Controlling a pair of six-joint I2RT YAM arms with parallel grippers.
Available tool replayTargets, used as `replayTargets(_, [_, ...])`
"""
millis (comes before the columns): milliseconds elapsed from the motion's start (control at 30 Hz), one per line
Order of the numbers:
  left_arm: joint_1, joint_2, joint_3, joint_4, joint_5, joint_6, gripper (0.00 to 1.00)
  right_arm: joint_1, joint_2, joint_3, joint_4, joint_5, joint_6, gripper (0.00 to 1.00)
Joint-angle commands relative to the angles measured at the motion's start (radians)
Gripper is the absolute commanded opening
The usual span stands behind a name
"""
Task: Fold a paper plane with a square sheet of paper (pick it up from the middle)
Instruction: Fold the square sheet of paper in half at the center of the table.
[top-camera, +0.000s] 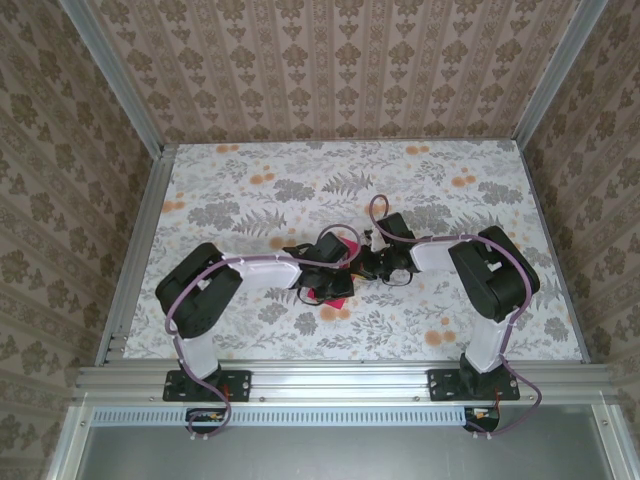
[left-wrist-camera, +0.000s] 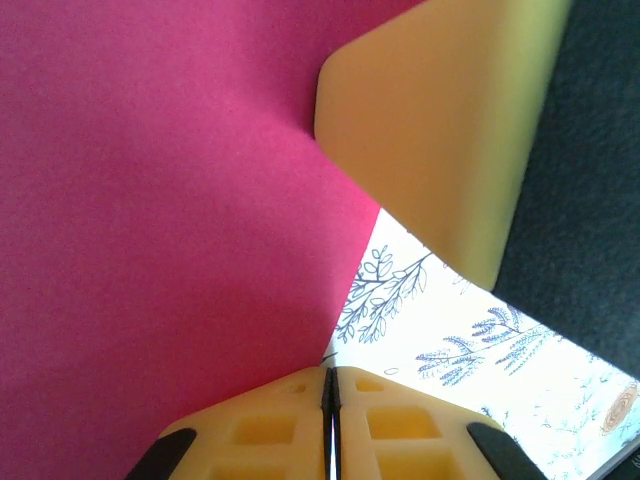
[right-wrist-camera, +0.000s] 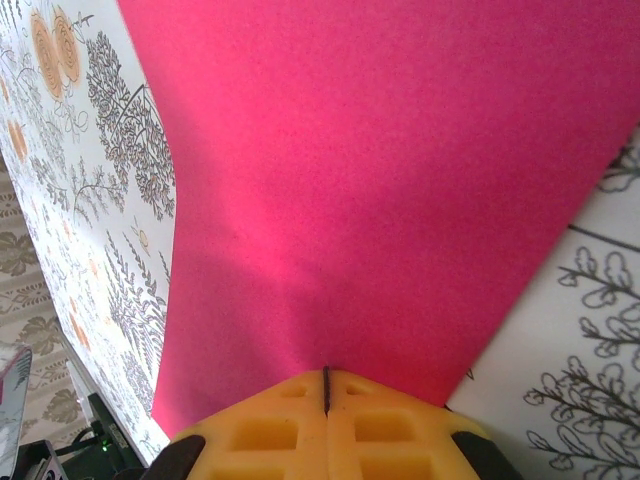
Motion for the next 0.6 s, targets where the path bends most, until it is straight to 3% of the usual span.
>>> replayTargets(0, [-0.010,-0.018,-0.044,-0.026,0.004,-0.026,0.11,-0.008,0.071,-0.022,-0.071,0.098,-0.023,0.06])
replayTargets(567, [-0.066,-0.096,-0.168,-0.005,0.003,-0.083,0.11,-0.016,0.081,-0.026,-0.069,0.098,-0.027,0.06])
